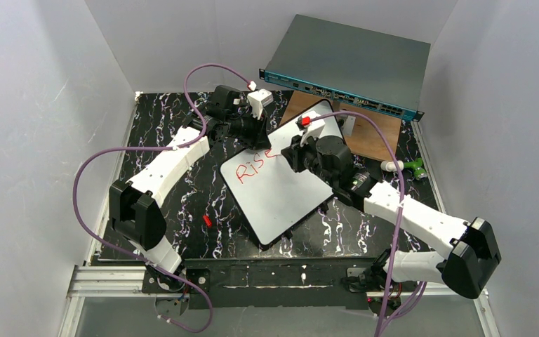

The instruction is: Write a sentence on the whiteboard

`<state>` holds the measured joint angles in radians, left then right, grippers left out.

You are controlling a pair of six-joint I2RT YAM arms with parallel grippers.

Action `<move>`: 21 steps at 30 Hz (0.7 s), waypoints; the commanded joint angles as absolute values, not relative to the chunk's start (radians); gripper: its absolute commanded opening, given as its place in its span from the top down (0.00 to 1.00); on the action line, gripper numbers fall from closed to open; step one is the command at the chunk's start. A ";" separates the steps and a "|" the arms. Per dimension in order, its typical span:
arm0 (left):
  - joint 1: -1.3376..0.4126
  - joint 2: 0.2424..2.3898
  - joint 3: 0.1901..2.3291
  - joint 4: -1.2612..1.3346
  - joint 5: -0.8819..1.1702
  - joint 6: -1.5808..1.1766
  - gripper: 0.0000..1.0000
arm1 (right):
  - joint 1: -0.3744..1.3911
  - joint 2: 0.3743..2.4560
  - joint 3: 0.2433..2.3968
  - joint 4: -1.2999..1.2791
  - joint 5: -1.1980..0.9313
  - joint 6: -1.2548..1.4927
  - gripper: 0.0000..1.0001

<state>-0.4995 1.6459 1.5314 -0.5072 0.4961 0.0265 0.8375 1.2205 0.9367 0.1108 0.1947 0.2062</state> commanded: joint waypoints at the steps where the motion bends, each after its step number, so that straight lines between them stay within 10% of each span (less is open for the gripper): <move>1: -0.522 1.630 1.555 -0.546 0.512 0.065 1.00 | 0.810 1.212 0.940 0.080 0.261 0.175 0.99; 21: -0.522 1.628 1.555 -0.550 0.510 0.068 1.00 | 0.809 0.912 0.925 -0.067 0.053 0.171 0.99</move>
<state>-0.5014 1.6459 1.5345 -0.5068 0.5018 0.0257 0.8112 0.9821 0.9749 -0.0345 0.0418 0.1654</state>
